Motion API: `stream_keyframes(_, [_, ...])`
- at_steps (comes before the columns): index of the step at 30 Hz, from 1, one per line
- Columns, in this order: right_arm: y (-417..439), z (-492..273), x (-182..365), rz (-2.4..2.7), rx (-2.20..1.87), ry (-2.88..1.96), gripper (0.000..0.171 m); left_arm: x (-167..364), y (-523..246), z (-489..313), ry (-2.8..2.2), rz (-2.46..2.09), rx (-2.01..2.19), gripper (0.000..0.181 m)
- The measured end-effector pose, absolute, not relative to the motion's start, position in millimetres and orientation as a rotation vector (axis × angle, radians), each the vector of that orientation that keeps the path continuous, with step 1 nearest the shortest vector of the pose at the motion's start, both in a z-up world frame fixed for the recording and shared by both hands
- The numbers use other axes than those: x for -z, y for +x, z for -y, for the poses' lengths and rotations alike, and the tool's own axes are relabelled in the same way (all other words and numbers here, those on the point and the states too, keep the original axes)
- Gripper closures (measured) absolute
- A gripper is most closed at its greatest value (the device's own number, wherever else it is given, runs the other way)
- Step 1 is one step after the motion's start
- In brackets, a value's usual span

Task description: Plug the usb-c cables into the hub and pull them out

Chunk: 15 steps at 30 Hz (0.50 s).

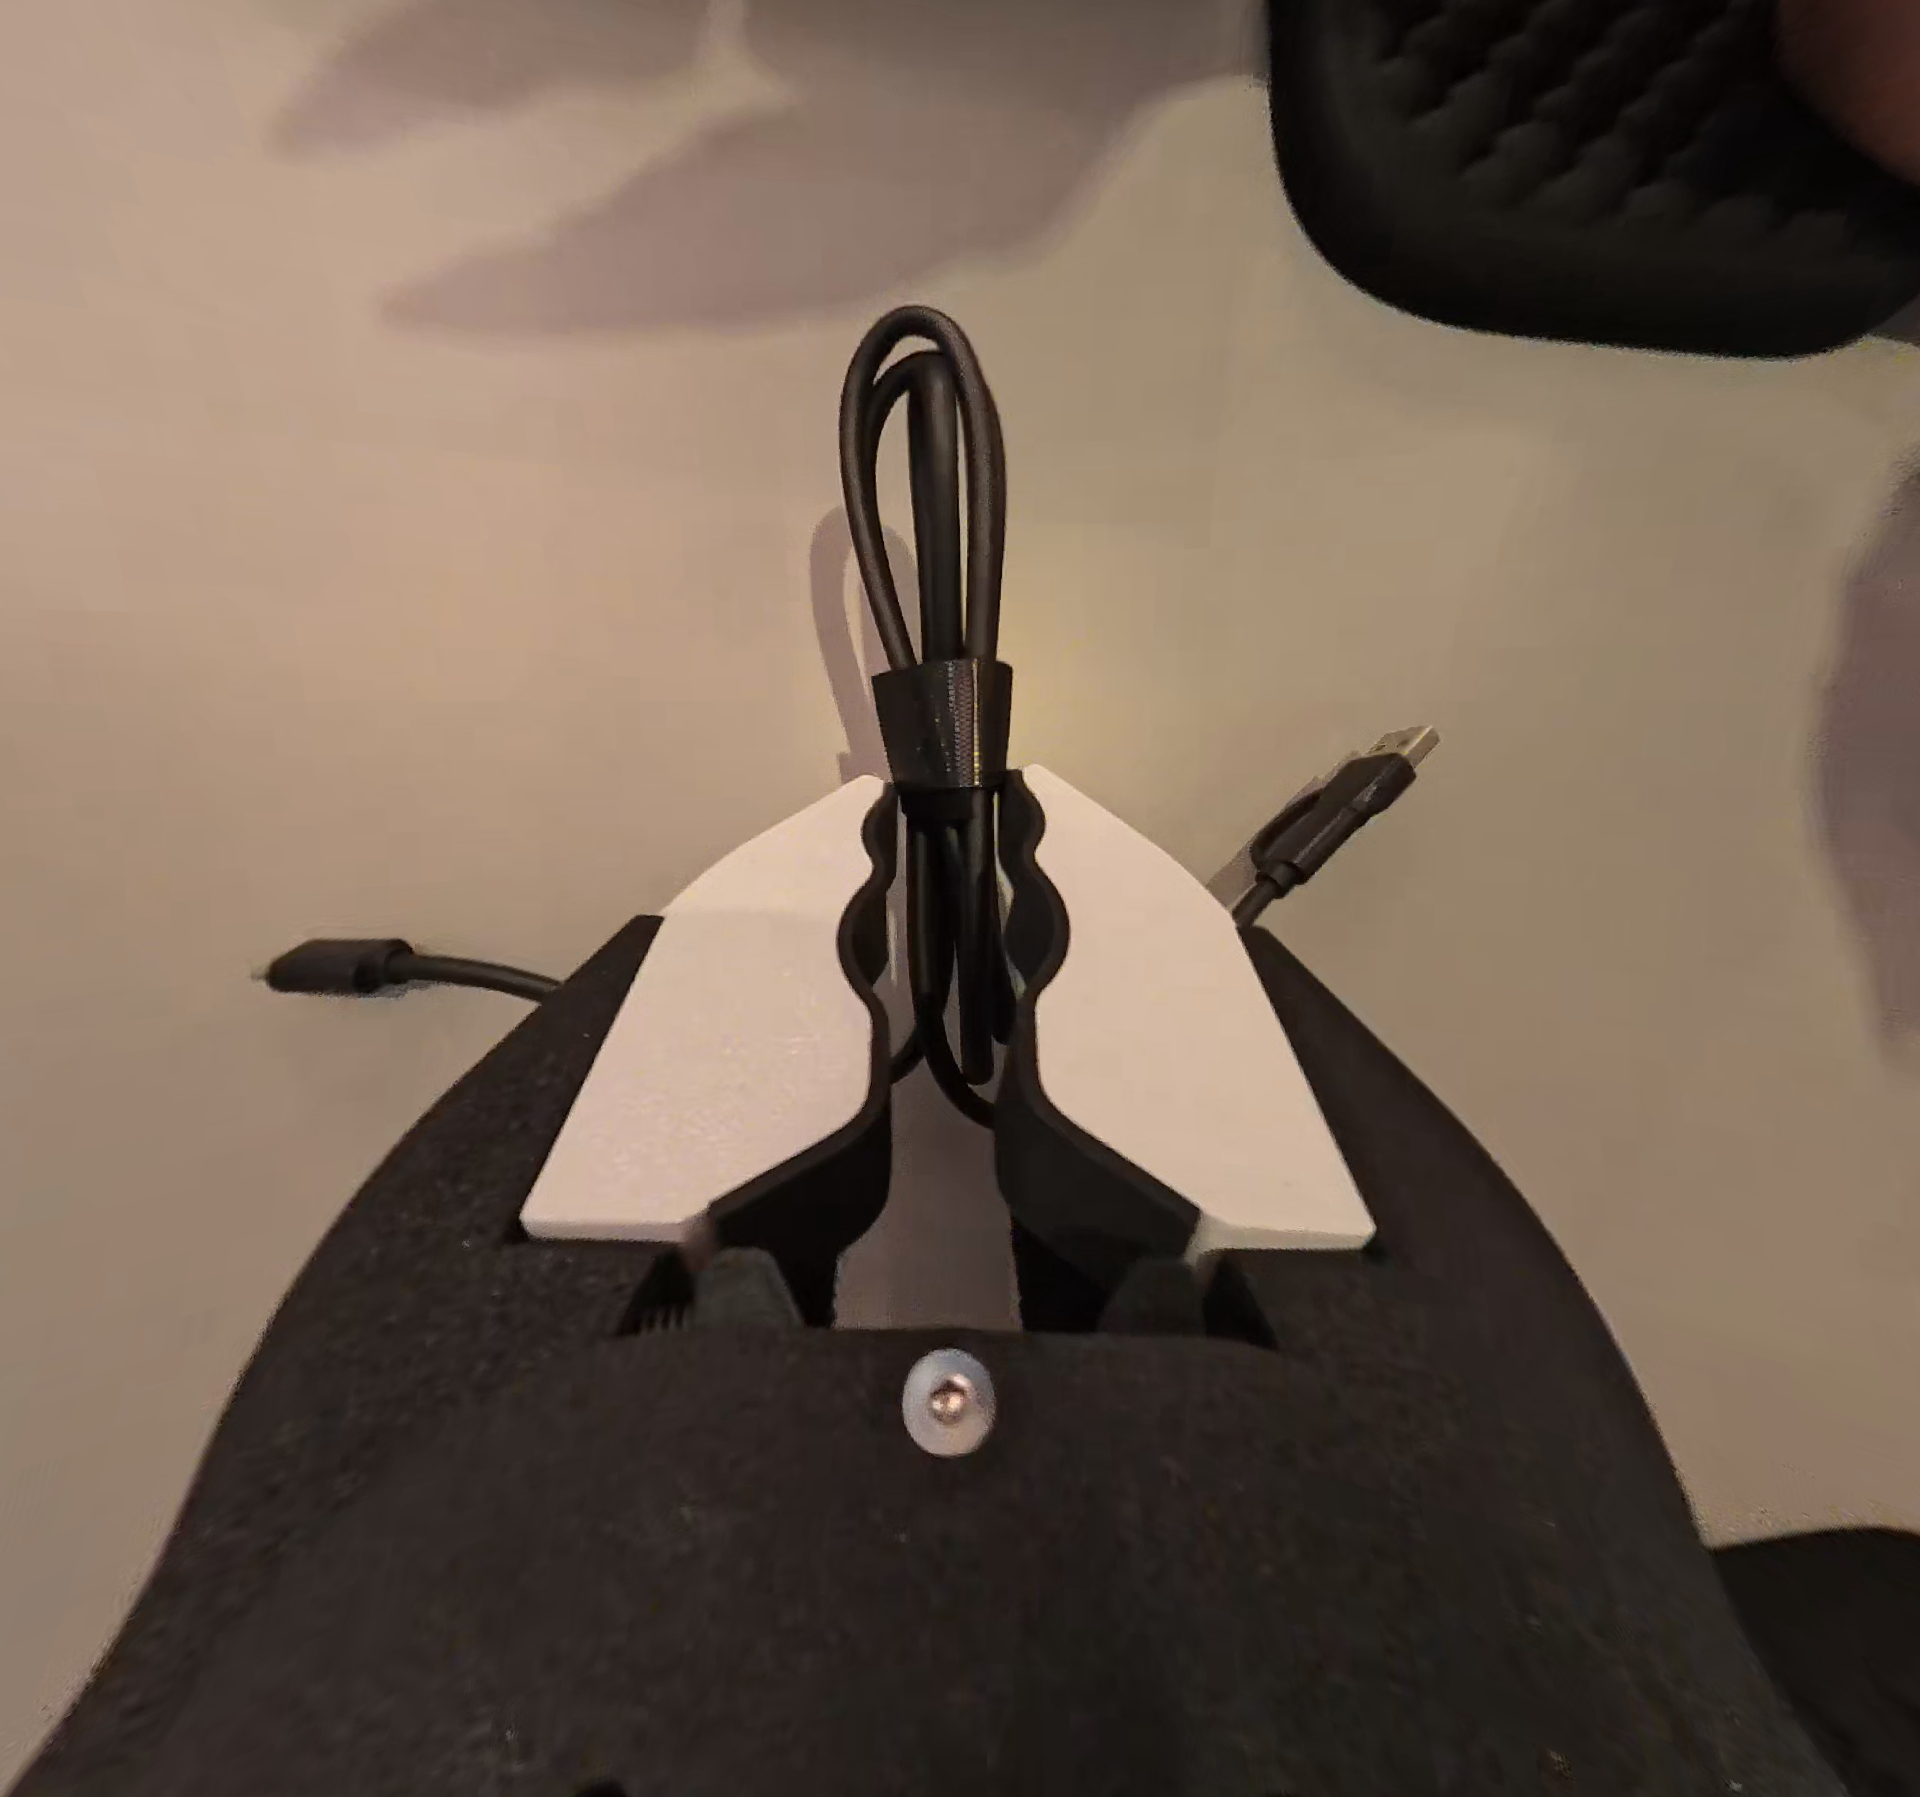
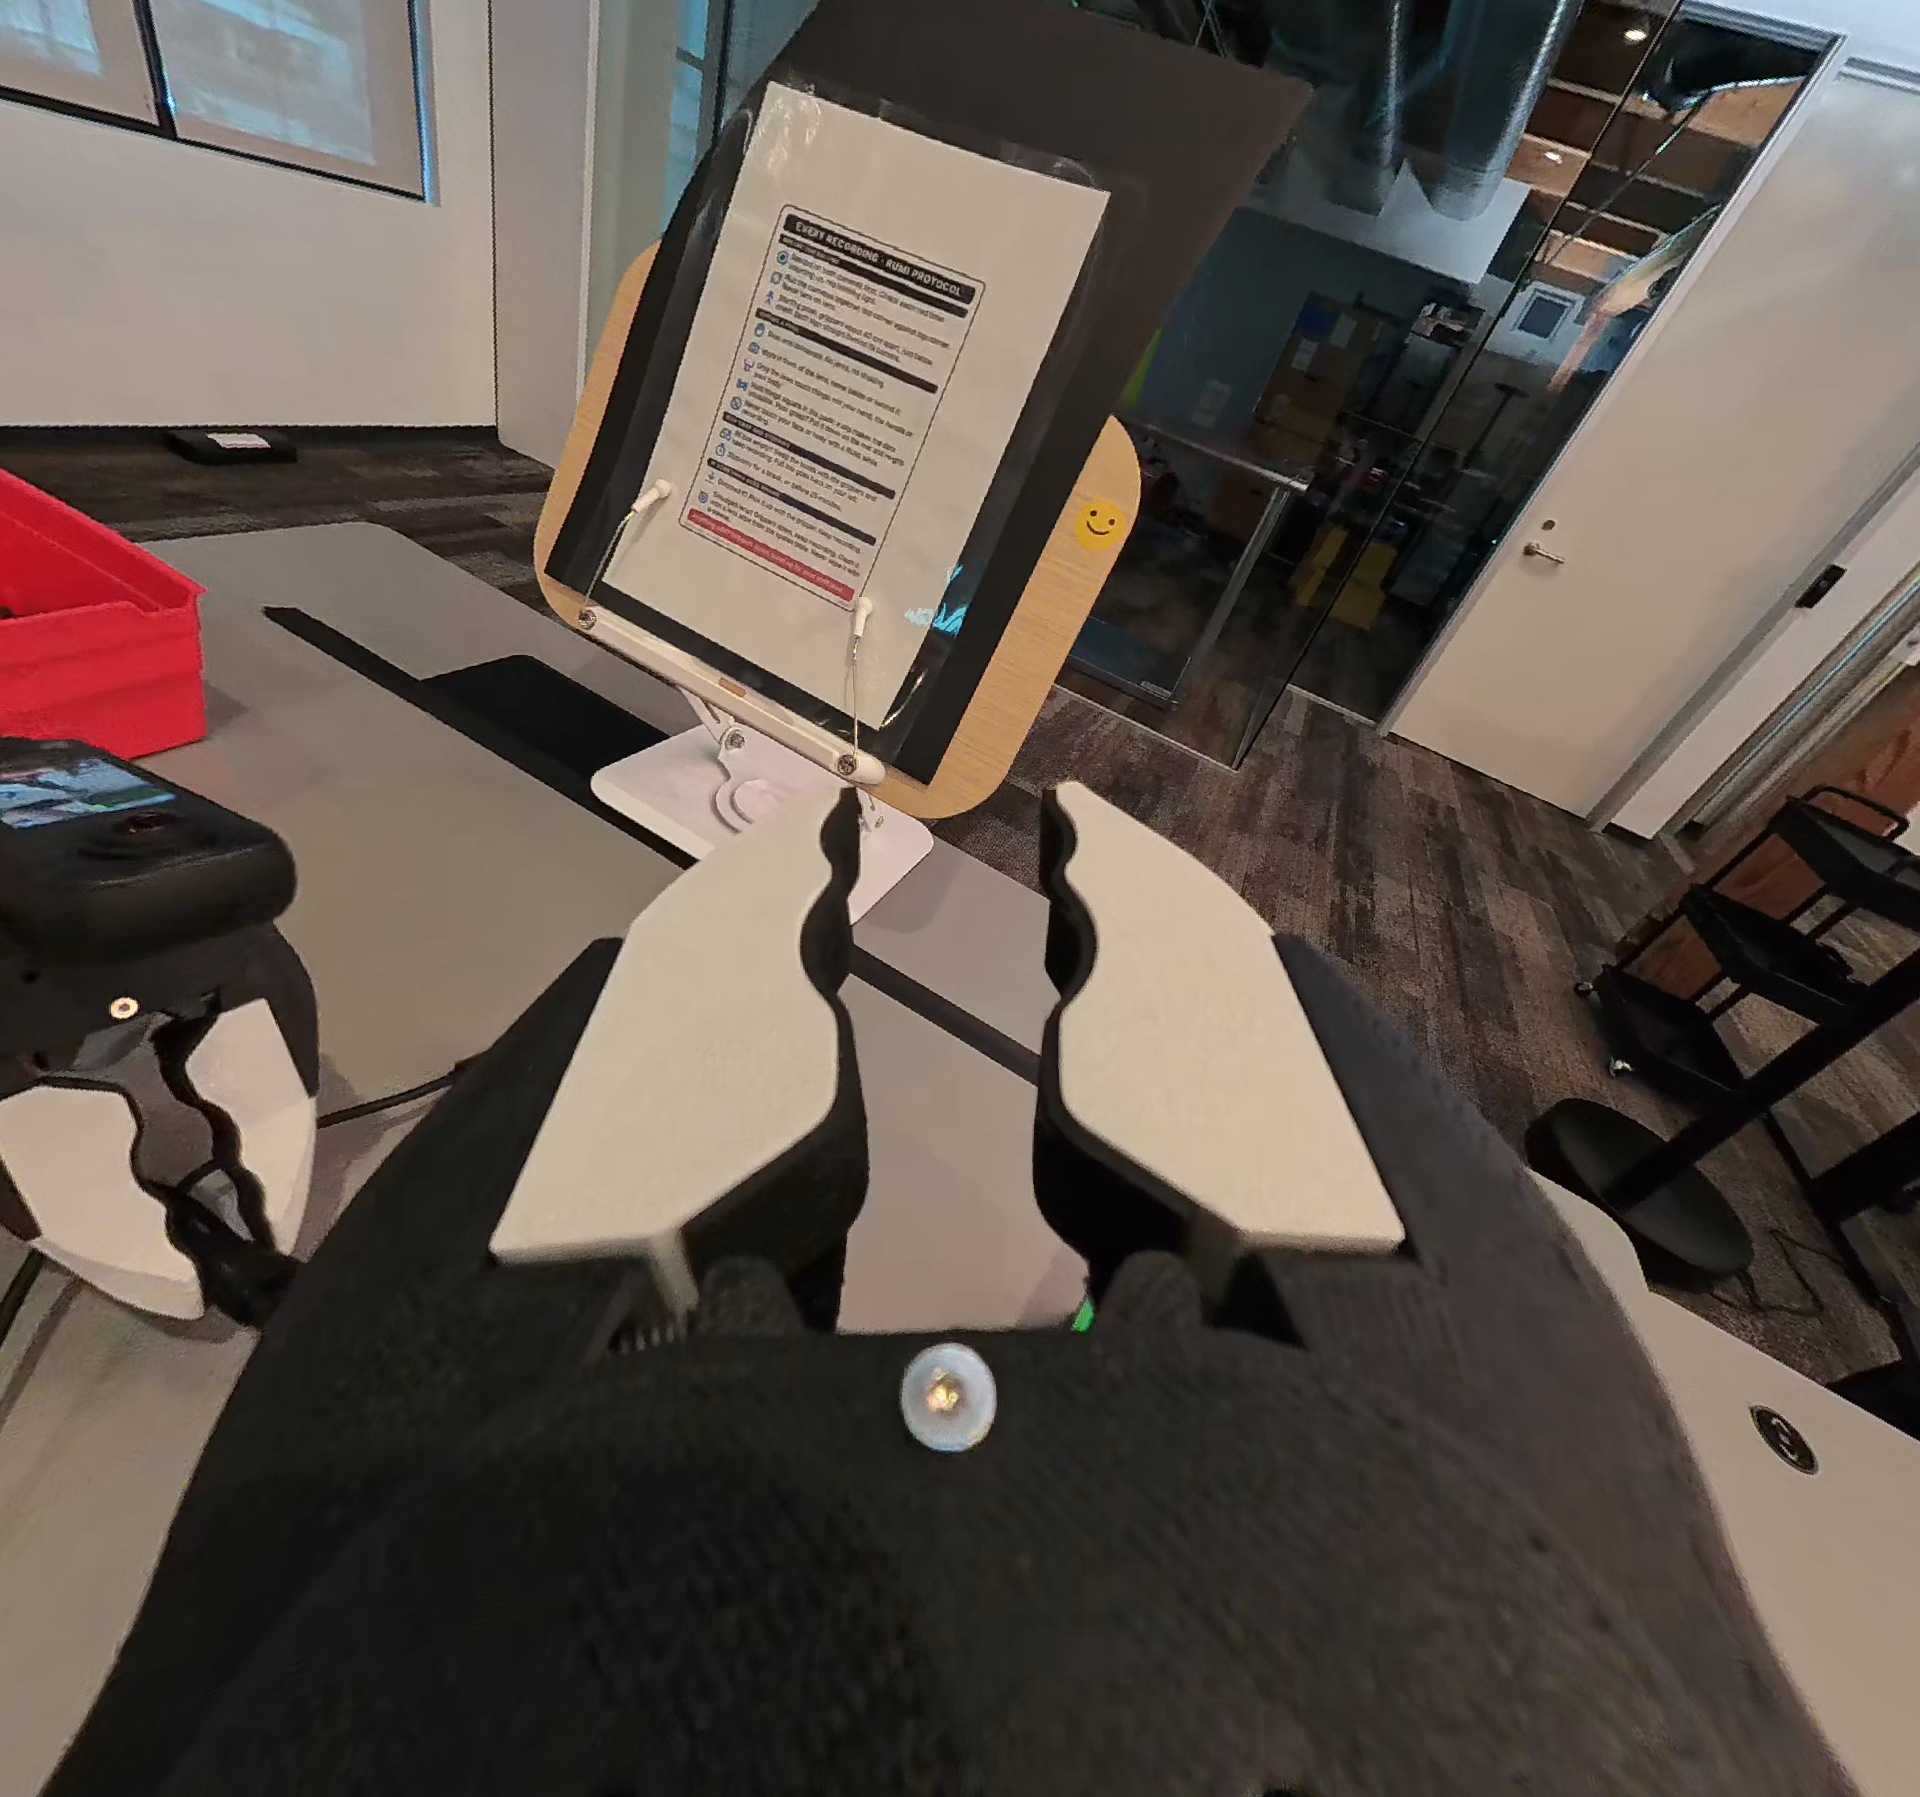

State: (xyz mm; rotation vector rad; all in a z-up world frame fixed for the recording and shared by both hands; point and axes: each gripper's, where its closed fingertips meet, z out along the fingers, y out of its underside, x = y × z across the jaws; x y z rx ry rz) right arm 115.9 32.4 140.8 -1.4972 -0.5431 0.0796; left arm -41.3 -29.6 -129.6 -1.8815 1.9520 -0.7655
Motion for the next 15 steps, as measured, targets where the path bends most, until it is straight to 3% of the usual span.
stream_keyframes(1, [116,-33,-140,0.543,-0.081,-1.498,0.137,131,-39,29,-1.898,-1.931,0.784,0.160])
stream_keyframes(2, [116,-33,-140,0.544,-0.083,-1.500,0.137,130,-36,28,-1.910,-1.900,0.802,0.146])
stream_keyframes(3, [117,-33,-139,0.544,-0.084,-1.503,0.137,127,-32,26,-1.914,-1.855,0.809,0.111])
stream_keyframes(4, [118,-34,-138,0.542,-0.082,-1.506,0.137,122,-33,22,-1.918,-1.823,0.796,0.096])
stream_keyframes(9, [130,-31,-141,0.507,-0.096,-1.495,0.137,50,-74,-12,-1.877,-1.554,0.678,0.105])
stream_keyframes(15, [137,-32,-141,0.481,-0.094,-1.507,0.137,-11,-204,-46,-2.028,-1.183,0.302,0.116])
